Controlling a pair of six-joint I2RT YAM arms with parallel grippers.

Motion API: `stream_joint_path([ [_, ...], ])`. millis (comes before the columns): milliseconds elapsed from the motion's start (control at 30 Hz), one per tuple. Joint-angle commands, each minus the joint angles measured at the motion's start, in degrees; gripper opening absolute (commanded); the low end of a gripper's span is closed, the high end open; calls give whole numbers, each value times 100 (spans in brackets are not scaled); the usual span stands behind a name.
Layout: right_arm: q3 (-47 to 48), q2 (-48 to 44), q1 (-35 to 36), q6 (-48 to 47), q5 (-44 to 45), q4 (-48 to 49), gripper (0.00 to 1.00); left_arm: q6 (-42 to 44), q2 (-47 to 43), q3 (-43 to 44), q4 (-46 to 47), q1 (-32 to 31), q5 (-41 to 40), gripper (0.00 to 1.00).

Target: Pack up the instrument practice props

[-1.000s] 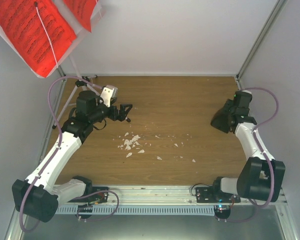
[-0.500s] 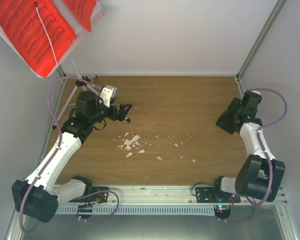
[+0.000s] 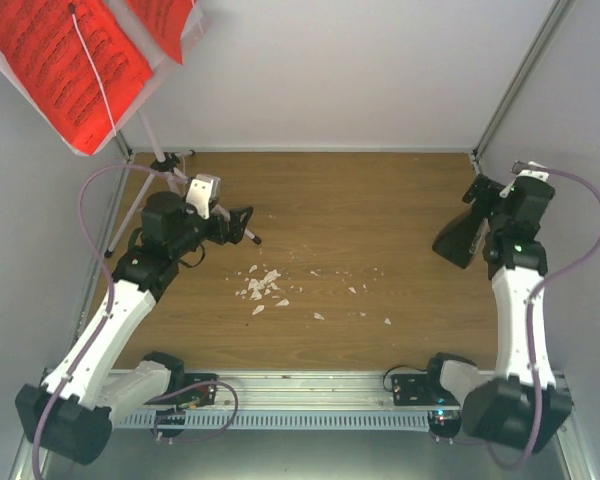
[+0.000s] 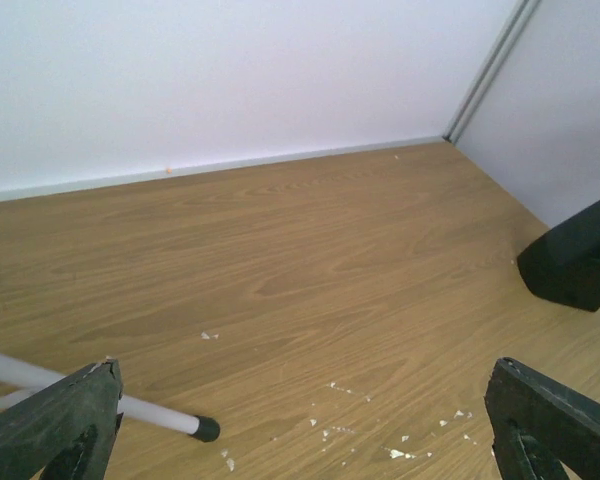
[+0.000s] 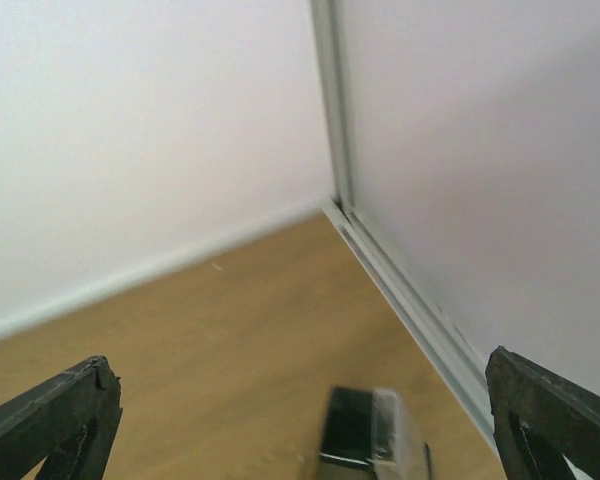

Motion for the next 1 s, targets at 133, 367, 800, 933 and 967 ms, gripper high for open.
stream_joint_path([
  [133,951,-1044,-23,-132,-2070,-1145,100,-1272,-1051,-717,104,640,-135,99],
  [367,272,-1314,-26,600,-4104,-406,100,-1906,-715,-1046,599,1978,1308,99],
  [800,-943,-1801,-19,933,-5468,177,100,-2329,825,-1188,2718,2570,1204,98],
  [933,-1090,-1700,-21,1094,-5747,390,100,-2214,1205,-1218,3017,2570,929,90],
  [967,-1104,-1663,-20,1102,-5789,413,100,-2185,1297,-1200,3054,2570,904,87],
])
